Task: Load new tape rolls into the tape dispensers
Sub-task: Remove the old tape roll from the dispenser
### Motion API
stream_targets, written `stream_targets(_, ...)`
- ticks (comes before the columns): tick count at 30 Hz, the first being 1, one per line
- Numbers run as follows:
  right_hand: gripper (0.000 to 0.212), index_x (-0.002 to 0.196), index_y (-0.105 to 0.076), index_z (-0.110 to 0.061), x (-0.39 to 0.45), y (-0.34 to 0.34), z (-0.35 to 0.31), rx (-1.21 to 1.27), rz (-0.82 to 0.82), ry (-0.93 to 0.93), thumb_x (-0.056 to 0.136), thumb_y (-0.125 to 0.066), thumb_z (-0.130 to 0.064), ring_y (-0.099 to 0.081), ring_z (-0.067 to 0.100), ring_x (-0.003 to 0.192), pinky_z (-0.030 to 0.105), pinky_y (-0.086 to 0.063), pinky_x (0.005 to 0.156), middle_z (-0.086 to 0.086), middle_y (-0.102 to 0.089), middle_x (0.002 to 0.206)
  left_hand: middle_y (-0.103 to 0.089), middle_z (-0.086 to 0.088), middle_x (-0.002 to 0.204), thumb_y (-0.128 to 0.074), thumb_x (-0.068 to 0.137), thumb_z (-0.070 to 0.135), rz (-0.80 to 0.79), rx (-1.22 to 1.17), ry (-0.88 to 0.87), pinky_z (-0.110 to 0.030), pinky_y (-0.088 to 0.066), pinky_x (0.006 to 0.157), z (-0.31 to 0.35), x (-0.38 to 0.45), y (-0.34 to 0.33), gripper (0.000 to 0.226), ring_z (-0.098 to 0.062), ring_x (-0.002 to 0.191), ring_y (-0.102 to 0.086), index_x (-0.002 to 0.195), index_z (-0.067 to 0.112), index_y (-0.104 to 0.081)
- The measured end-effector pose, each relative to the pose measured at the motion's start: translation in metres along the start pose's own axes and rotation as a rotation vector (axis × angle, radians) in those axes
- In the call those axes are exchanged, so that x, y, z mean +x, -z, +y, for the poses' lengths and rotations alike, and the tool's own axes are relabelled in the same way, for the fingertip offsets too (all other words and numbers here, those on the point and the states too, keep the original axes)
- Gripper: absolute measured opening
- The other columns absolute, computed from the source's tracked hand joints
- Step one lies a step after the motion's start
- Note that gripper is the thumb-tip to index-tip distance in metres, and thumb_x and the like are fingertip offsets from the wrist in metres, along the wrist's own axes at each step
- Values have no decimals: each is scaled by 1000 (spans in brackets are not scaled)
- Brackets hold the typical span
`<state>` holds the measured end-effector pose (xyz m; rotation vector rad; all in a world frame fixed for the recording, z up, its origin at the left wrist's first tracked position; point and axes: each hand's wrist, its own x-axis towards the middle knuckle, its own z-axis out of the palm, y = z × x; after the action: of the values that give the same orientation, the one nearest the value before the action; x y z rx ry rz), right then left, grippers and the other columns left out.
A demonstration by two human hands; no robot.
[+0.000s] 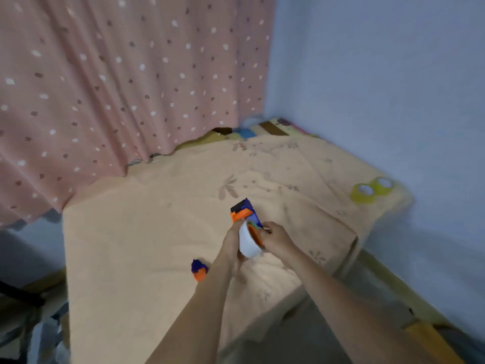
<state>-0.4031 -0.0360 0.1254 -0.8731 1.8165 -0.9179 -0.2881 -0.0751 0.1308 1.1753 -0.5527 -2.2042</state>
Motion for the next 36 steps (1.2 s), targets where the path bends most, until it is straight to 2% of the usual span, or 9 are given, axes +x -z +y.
stream_targets(3,43,103,-65,-13,7,68,11,55,27,-14,90,-51,-51,-67,25,93,39,-55,86,12,-69,103,-65,-19,125,-64,91,42,-125,65,16,-44,-56,90,-22,10,-58,57,-35,111,-62,140,12,-58)
stream_targets(5,35,106,-62,-20,11,104,19,85,30,-24,96,-46,-49,-66,23,100,39,-54,90,2,-67,101,-66,-18,126,-64,91,42,-145,108,-2,-42,-58,82,-36,19,-93,57,-35,109,-63,141,16,-58)
stream_targets(9,27,101,-56,-28,14,151,33,94,61,-12,94,-46,-51,-60,10,88,29,-47,75,-6,-63,97,-64,-18,134,-63,91,45,-145,216,-1,-40,-57,86,-62,30,-147,55,-34,117,-65,136,15,-62)
stream_targets(13,50,120,-56,-23,22,180,42,169,87,-38,87,-50,-60,-61,15,105,37,-51,96,0,-63,116,-63,-16,137,-58,95,45,-151,266,-3,-46,-52,96,-72,51,-179,53,-36,128,-59,140,18,-58)
stream_targets(16,62,132,-51,-19,37,197,41,213,122,-72,85,-52,-61,-57,23,118,41,-47,103,4,-58,127,-63,-16,137,-54,98,44,-141,277,3,-42,-56,87,-74,73,-198,51,-36,127,-59,140,16,-58)
stream_targets(19,62,128,-52,-15,59,214,37,206,174,-106,85,-56,-61,-58,26,115,39,-48,96,9,-58,124,-68,-17,129,-56,94,46,-150,373,3,-44,-52,92,-71,100,-218,52,-34,118,-65,131,12,-65)
stream_targets(24,47,118,-58,-16,95,242,23,190,270,-77,85,-63,-49,-64,23,101,36,-52,81,8,-65,112,-75,-10,117,-57,92,49,-143,459,-16,-39,-54,83,-53,144,-242,40,-28,109,-69,115,20,-72)
stream_targets(28,31,101,-60,-20,118,258,22,172,364,-33,81,-69,-41,-68,17,88,31,-52,66,5,-69,100,-75,-13,114,-55,95,41,-212,440,6,-48,-53,95,-45,180,-260,42,-32,110,-69,125,14,-69)
stream_targets(36,33,107,-59,-18,163,279,19,82,448,43,83,-72,-35,-66,8,80,16,-43,56,1,-67,95,-73,-16,112,-54,96,43,-294,336,35,-50,-52,95,-42,238,-276,47,-33,105,-66,129,12,-66)
